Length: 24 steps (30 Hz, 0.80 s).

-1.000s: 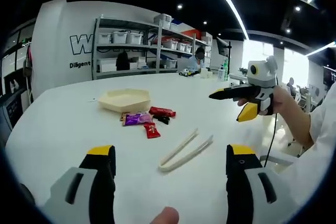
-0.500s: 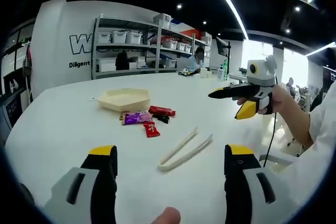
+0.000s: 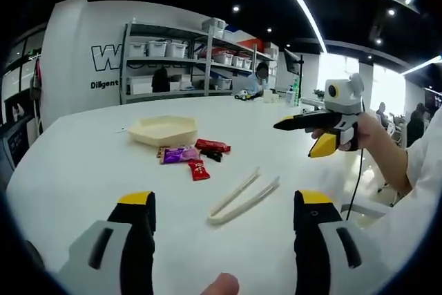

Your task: Place the target food into the container with the food tongs after gripping and lifting it, then release it inside without dropping or visibly crushing the food.

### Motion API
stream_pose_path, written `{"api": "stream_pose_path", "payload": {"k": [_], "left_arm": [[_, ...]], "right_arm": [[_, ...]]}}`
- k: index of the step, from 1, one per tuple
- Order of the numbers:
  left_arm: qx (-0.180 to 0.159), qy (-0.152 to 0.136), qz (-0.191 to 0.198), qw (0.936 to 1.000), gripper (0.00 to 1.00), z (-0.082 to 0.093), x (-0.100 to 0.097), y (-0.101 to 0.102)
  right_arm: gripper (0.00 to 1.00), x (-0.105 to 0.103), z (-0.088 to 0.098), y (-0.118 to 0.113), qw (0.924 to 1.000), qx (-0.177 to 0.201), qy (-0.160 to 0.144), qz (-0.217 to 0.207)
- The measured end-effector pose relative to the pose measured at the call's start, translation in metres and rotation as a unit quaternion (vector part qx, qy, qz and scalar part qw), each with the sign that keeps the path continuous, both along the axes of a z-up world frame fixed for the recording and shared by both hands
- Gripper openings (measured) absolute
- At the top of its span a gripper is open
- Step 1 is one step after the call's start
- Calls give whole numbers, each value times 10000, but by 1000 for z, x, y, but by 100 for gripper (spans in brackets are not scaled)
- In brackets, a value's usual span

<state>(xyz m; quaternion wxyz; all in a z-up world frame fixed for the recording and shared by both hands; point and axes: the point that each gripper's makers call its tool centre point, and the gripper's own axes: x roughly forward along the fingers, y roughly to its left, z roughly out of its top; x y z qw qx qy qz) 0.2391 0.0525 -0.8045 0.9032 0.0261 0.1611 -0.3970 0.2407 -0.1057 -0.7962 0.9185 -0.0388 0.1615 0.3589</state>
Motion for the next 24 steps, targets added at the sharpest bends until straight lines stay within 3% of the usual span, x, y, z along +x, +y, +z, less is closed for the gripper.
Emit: {"api": "stream_pose_path", "payload": {"k": [24], "left_arm": [[-26, -12, 22, 10000, 78, 0, 1, 0]], "right_arm": [[88, 0, 0, -1, 10000, 11, -29, -1]]}}
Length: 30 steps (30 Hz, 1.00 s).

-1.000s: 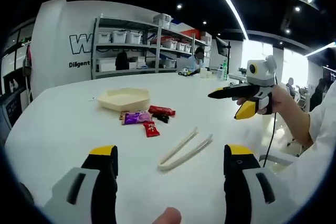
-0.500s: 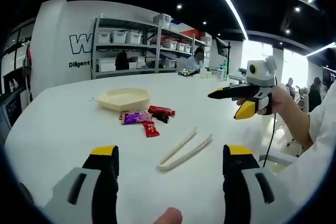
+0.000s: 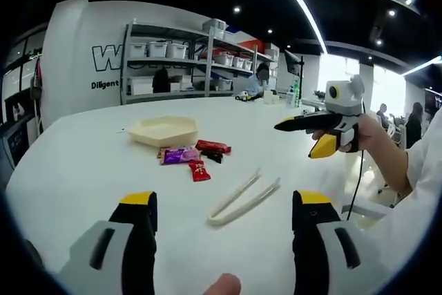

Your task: Place the target food into the container with the food tongs after gripping and lifting it, then release it inside without dropping or visibly crushing the food.

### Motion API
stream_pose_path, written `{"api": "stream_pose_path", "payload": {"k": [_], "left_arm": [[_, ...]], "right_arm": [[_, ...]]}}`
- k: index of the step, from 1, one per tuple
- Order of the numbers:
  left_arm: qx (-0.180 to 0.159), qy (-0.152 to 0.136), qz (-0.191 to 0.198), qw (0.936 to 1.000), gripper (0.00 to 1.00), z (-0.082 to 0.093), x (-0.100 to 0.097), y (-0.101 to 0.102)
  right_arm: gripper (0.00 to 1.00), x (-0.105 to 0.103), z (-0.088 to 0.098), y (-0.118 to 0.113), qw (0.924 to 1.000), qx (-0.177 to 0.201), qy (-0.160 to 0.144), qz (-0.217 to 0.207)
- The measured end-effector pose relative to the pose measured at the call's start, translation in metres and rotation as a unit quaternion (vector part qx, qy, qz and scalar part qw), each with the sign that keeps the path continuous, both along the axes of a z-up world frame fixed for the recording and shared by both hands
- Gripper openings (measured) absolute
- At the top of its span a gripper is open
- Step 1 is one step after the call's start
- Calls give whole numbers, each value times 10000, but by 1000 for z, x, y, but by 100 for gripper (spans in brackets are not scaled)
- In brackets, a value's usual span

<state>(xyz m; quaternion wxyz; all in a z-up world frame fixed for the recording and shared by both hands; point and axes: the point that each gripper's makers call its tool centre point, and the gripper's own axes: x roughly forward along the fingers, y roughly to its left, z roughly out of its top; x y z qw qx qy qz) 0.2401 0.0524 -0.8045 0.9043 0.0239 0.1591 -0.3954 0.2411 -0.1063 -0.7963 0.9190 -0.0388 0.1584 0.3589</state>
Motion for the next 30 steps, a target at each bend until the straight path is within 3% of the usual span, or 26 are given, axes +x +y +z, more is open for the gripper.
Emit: {"api": "stream_pose_path", "payload": {"k": [30], "left_arm": [[-55, 1, 66, 10000, 77, 0, 1, 2]], "right_arm": [[85, 2, 2, 1, 10000, -32, -54, 46]]}}
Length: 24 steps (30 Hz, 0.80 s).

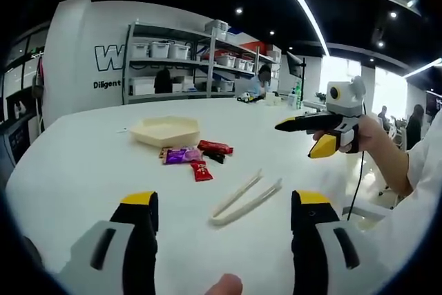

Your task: Place the target food into the container with the food tongs after gripping and lifting it, then release it inside without dropping or visibly crushing the food.

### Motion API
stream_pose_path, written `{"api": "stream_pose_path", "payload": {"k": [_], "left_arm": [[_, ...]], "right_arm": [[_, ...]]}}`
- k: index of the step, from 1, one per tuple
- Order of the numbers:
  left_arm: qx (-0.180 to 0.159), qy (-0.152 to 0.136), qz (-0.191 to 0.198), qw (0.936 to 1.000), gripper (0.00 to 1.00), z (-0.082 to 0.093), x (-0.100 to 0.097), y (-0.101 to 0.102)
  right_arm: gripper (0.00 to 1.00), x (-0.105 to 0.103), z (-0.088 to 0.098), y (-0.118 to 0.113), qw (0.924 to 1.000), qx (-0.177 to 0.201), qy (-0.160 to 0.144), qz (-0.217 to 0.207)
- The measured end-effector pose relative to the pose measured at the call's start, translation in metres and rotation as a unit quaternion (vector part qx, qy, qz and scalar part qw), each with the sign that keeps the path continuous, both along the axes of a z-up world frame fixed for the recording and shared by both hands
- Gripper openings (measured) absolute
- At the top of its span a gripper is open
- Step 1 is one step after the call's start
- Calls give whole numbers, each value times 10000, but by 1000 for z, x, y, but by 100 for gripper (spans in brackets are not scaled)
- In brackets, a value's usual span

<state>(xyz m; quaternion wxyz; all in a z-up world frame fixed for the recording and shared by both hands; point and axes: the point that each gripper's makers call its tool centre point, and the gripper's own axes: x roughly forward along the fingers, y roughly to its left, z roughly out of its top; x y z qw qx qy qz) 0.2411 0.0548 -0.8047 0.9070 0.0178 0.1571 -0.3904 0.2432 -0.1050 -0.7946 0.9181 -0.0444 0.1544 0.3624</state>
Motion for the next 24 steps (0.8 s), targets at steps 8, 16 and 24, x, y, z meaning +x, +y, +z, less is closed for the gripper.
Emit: {"api": "stream_pose_path", "payload": {"k": [8, 16, 24], "left_arm": [[-35, -34, 3, 10000, 75, 3, 1, 1], [-55, -4, -10, 10000, 74, 0, 1, 1], [-74, 29, -69, 9999, 71, -3, 3, -1]], "right_arm": [[84, 2, 1, 2, 10000, 2, -19, 27], [83, 5, -3, 2, 10000, -13, 11, 33], [80, 10, -7, 3, 9999, -38, 45, 124]]}}
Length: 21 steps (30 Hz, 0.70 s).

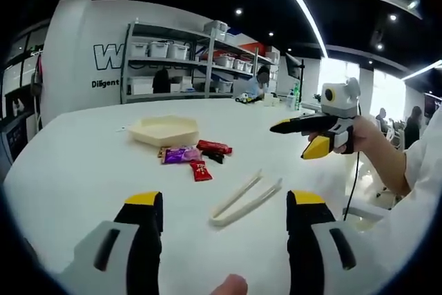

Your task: Place the target food into the container with the food tongs after gripping and lifting it, then release it inside without dropping or visibly crushing the food.

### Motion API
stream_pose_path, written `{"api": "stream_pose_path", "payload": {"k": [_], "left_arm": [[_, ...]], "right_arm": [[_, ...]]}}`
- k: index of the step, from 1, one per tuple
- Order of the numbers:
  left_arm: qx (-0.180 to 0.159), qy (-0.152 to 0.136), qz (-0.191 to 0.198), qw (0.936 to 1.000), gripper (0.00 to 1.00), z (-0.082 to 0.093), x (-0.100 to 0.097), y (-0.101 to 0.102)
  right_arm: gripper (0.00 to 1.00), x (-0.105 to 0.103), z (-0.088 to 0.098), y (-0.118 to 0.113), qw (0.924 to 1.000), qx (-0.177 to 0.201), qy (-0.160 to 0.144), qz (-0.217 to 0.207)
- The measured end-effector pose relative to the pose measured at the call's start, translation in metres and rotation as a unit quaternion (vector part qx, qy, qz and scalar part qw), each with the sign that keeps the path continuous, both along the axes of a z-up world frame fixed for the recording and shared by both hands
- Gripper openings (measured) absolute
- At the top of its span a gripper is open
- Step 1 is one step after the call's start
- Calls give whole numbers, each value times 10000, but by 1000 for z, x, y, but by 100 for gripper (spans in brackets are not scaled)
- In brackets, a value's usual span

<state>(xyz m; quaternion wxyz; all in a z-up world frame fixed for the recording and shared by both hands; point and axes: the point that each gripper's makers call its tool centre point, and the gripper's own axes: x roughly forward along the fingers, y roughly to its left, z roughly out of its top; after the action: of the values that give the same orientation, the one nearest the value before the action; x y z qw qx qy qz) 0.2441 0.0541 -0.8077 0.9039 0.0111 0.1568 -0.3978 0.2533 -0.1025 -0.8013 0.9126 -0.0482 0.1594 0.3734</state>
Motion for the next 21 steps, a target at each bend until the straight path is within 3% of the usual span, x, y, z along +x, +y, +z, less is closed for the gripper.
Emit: {"api": "stream_pose_path", "payload": {"k": [21], "left_arm": [[-83, 43, -133, 9999, 65, -9, 9, -3]], "right_arm": [[63, -6, -16, 29, 9941, -109, -78, 1073]]}}
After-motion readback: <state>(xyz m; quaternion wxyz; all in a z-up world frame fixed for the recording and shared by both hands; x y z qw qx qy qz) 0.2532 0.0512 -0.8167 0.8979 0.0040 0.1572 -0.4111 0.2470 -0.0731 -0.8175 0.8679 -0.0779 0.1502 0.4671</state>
